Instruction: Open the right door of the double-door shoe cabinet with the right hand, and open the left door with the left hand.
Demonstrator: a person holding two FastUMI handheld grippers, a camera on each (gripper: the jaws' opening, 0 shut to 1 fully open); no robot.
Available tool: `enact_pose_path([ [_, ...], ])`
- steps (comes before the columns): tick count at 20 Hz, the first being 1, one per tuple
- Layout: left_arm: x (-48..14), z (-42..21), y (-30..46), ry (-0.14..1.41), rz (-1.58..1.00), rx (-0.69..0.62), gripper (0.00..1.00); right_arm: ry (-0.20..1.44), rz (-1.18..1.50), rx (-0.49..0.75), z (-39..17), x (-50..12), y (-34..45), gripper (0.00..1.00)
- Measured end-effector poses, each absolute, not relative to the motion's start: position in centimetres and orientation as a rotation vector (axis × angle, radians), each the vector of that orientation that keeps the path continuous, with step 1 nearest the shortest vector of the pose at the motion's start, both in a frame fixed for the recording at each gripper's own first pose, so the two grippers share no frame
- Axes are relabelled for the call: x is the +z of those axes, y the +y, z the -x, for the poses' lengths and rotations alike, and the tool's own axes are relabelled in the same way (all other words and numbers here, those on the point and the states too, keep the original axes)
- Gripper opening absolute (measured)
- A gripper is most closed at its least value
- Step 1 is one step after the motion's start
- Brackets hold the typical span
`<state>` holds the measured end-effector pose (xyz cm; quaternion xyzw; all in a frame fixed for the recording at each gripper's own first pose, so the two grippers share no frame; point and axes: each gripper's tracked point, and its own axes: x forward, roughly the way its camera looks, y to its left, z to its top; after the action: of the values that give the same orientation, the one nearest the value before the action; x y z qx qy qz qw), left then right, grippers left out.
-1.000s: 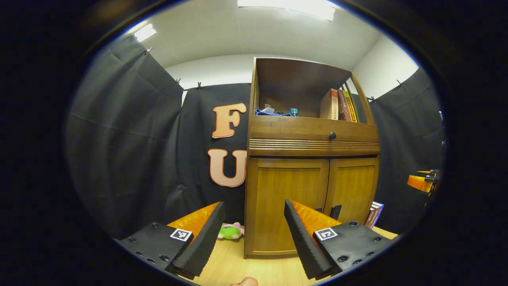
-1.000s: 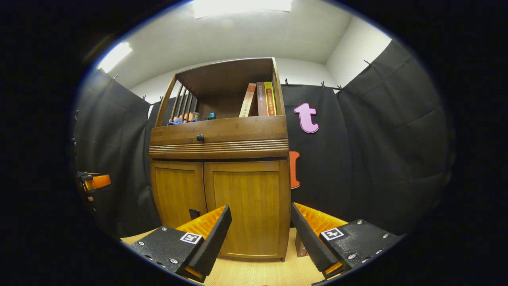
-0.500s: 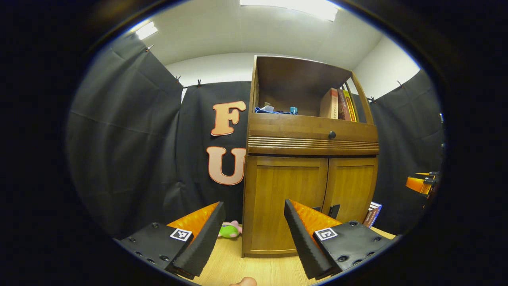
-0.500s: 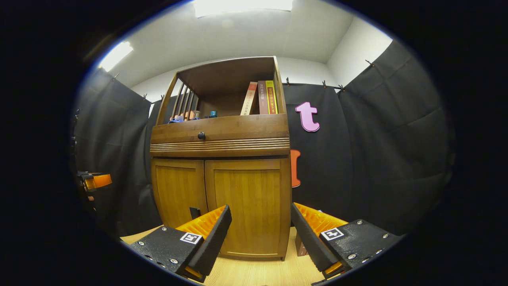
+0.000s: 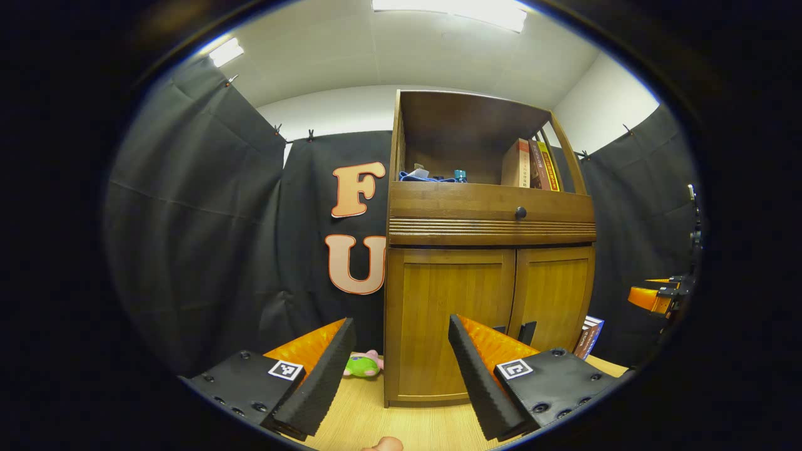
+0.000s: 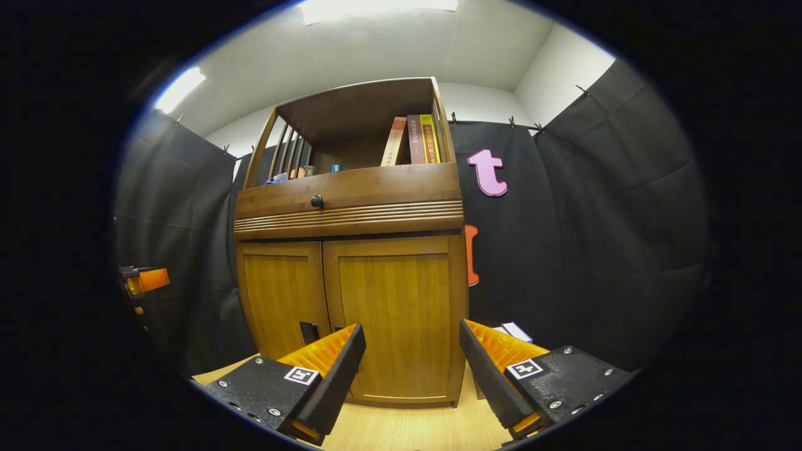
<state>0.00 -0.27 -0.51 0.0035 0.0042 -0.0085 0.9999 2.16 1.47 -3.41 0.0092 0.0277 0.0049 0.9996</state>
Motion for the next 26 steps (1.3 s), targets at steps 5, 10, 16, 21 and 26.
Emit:
enact_pose_path([
  [5,-0.6,0.1,-0.1,0.014,-0.014,-0.016,0.95,0.084,-0.004,0.023,-4.0,-6.0,3.5,0.93],
  [10,-0.8,0.0,-0.2,0.021,-0.022,-0.022,0.95,0.118,-0.006,0.062,-6.0,-9.1,6.3,0.93],
  [16,-1.2,-0.3,0.8,0.03,-0.017,-0.009,0.95,0.137,-0.007,0.077,-8.3,-12.4,9.2,0.93],
  [21,-1.4,-0.5,1.8,0.027,-0.023,0.011,0.95,0.147,0.0,0.073,-10.7,-14.4,11.0,0.94],
  [26,-2.5,-1.3,2.3,0.05,-0.014,0.013,0.95,0.125,0.016,0.044,-13.5,-16.3,11.4,0.94],
])
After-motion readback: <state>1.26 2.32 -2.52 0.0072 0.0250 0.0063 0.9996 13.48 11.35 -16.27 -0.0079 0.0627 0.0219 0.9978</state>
